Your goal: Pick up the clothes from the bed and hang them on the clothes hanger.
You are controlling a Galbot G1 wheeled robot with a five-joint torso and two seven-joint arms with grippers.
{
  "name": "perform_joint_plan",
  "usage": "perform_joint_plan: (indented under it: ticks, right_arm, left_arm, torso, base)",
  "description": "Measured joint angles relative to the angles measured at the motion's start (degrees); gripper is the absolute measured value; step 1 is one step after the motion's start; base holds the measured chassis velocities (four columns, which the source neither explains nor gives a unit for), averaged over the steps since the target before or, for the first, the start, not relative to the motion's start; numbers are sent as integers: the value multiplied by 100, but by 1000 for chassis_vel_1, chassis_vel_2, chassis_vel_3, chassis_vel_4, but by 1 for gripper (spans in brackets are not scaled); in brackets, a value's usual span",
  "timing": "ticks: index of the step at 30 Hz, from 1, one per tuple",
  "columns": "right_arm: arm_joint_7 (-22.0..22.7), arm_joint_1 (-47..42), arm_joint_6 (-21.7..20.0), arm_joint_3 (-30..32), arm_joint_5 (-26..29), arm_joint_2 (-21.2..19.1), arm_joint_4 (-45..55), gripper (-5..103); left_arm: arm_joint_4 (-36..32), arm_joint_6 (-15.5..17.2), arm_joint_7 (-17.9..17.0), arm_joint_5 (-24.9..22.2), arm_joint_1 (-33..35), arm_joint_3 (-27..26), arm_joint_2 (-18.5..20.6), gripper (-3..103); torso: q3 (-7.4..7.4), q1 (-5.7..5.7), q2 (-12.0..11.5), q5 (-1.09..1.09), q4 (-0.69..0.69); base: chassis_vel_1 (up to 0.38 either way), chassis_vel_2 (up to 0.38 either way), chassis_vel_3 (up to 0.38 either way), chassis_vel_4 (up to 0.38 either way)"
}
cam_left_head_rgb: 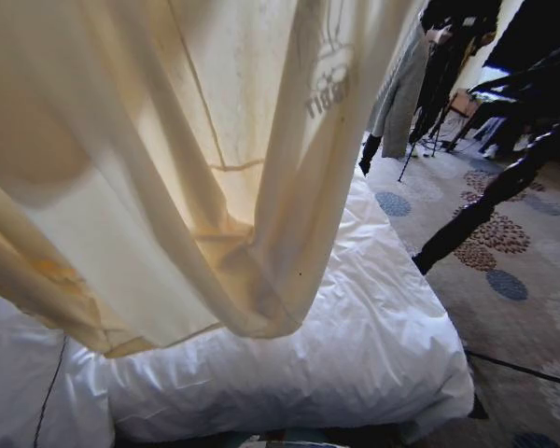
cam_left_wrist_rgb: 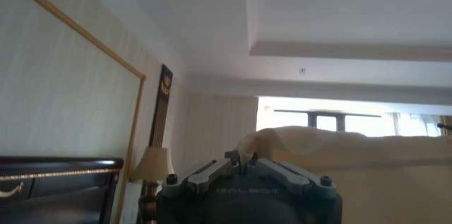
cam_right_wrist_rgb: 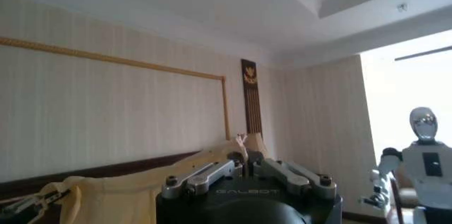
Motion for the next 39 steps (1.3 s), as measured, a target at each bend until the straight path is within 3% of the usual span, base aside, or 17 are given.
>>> perform_joint_plan:
  ticks: [3,4,6,9,10,13,15,17,19,20,22,25,26,31,32,35,39]
  right_arm:
    - [-84,-217,-64,5,-107,-630,202,0]
    - [-84,-217,-64,5,-107,-630,202,0]
    - [-98,-634,-37,-257,-740,-691,190,0]
    - [-115,-1450,-45,-475,-1754,-149,-143,0]
    - [-115,-1450,-45,-475,-1754,-149,-143,0]
    - [-307,-2617,-86,-617,-3192,854,-1044,0]
    - [-342,-2812,-78,-682,-3472,1013,-1247,0]
    - [-422,-3225,-62,-766,-4002,1377,-1717,0]
    - [-457,-3422,-52,-832,-4231,1596,-1989,0]
    - [-457,-3422,-52,-832,-4231,1596,-1989,0]
    - [-481,-3605,15,-984,-4507,1921,-2367,0]
    - [-568,-3659,116,-1231,-4853,2348,-2944,0]
    - [-568,-3659,116,-1231,-4853,2348,-2944,0]
    - [-886,-3700,244,-1598,-5722,3229,-4256,0]
    - [-886,-3700,244,-1598,-5722,3229,-4256,0]
    - [-1074,-3804,348,-1704,-6163,3861,-5087,0]
    - [-1162,-3866,500,-1695,-6577,4422,-5920,0]
  left_arm:
    - [7,-35,2,952,-554,1710,124,0]
    - [7,-35,2,952,-554,1710,124,0]
    - [15,-106,29,1710,-877,3035,140,0]
    - [25,-119,290,2198,-838,3688,-191,0]
    - [25,-119,290,2198,-838,3688,-191,0]
    - [28,-156,371,2850,-780,4201,-406,0]
    - [33,-203,379,3052,-887,4456,-369,0]
    - [327,-370,486,3536,-1266,5156,-228,0]
    - [782,-519,585,3849,-1617,5796,-148,0]
    - [782,-519,585,3849,-1617,5796,-148,0]
    - [1650,-796,660,4133,-2225,6892,-105,0]
    - [2496,-1003,706,4352,-3038,7877,-143,0]
    - [2496,-1003,706,4352,-3038,7877,-143,0]
    - [3794,-1408,691,4788,-4327,9083,-360,0]
    - [3794,-1408,691,4788,-4327,9083,-360,0]
    - [4729,-1636,756,5098,-4929,9647,-569,0]
    - [5453,-1844,747,5376,-5325,9960,-832,0]
  torso:
    - [-1,1,0,-3,-14]
    - [-1,1,0,-3,-14]
    - [-2,-2,0,-1,-14]
    - [-1,0,0,-2,-8]
    - [-1,0,0,-2,-8]
    - [1,1,-1,-2,10]
    - [1,1,-1,-4,9]
    - [1,0,-1,-1,-5]
    - [1,1,-1,0,-8]
    - [1,1,-1,0,-8]
    - [1,1,-1,-1,-12]
    - [1,1,-1,-7,-6]
    - [1,1,-1,-7,-6]
    - [0,0,-1,-4,-8]
    - [0,0,-1,-4,-8]
    - [1,2,-1,-5,-7]
    - [0,-1,-1,-6,-4]
  base:
    - [0,0,0,0]
    - [0,0,0,0]
    - [0,0,0,0]
    - [0,0,0,0]
    - [0,0,0,0]
    - [0,0,0,0]
    - [0,0,0,0]
    - [0,0,0,0]
    - [0,0,0,0]
    - [0,0,0,0]
    - [0,0,0,0]
    - [0,0,0,0]
    - [0,0,0,0]
    - [0,0,0,0]
    - [0,0,0,0]
    - [0,0,0,0]
    - [0,0,0,0]
